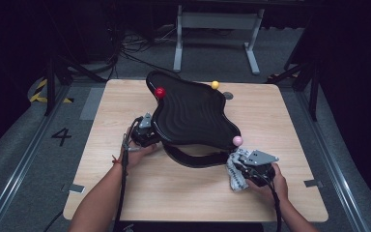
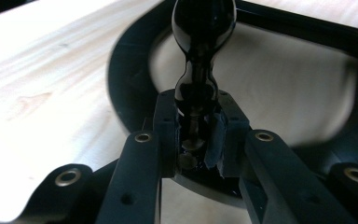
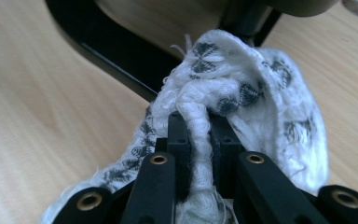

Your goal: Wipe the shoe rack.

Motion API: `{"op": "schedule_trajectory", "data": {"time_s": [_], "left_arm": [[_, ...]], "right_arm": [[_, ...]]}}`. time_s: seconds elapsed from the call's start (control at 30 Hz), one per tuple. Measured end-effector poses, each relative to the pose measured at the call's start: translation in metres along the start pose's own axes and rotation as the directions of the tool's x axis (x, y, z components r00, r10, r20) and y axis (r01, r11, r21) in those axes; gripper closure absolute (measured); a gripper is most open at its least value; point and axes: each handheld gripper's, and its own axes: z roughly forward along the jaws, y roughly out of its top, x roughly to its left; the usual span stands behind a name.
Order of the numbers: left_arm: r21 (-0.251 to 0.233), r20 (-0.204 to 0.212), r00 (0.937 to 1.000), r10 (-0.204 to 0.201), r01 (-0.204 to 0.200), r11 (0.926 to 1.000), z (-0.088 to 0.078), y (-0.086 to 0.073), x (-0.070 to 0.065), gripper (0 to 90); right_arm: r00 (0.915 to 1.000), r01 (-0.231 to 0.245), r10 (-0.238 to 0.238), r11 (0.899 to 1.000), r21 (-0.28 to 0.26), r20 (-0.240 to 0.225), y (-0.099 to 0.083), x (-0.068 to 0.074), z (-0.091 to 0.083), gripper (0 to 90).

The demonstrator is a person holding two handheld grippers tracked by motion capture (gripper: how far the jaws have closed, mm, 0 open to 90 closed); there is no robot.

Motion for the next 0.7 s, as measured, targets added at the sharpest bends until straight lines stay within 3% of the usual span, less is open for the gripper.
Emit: {"op": "schedule_trajectory", "data": {"time_s": [0.13, 0.17, 0.23, 0.53, 0.7], "left_arm": [[0.001, 0.027, 0.9993, 0.024, -0.024, 0.9997, -0.003, -0.002, -0.011, 74.8], [0.0, 0.04, 0.9991, 0.014, -0.014, 0.9999, -0.003, -0.002, -0.014, 74.8], [0.003, 0.055, 0.9978, 0.037, -0.037, 0.9993, -0.005, -0.003, -0.021, 74.8], [0.001, 0.114, 0.9929, 0.035, -0.036, 0.9994, -0.008, -0.006, -0.044, 74.9], [0.002, 0.133, 0.9901, 0.044, -0.045, 0.999, -0.01, -0.007, -0.053, 74.8]], "right_arm": [[0.9999, -0.009, 0.009, 1.0, -0.012, 0.008, 0.001, -0.003, 0.0, 81.7], [1.0, -0.005, 0.005, 1.0, -0.012, 0.008, 0.001, -0.003, 0.001, 81.7], [1.0, 0.005, -0.004, 1.0, -0.016, 0.009, 0.002, -0.002, 0.001, 81.7], [0.9996, 0.022, -0.021, 0.999, -0.033, 0.02, 0.006, 0.0, 0.006, 81.7], [0.9988, 0.028, -0.026, 0.999, -0.035, 0.041, 0.005, -0.006, 0.012, 81.7]]}}
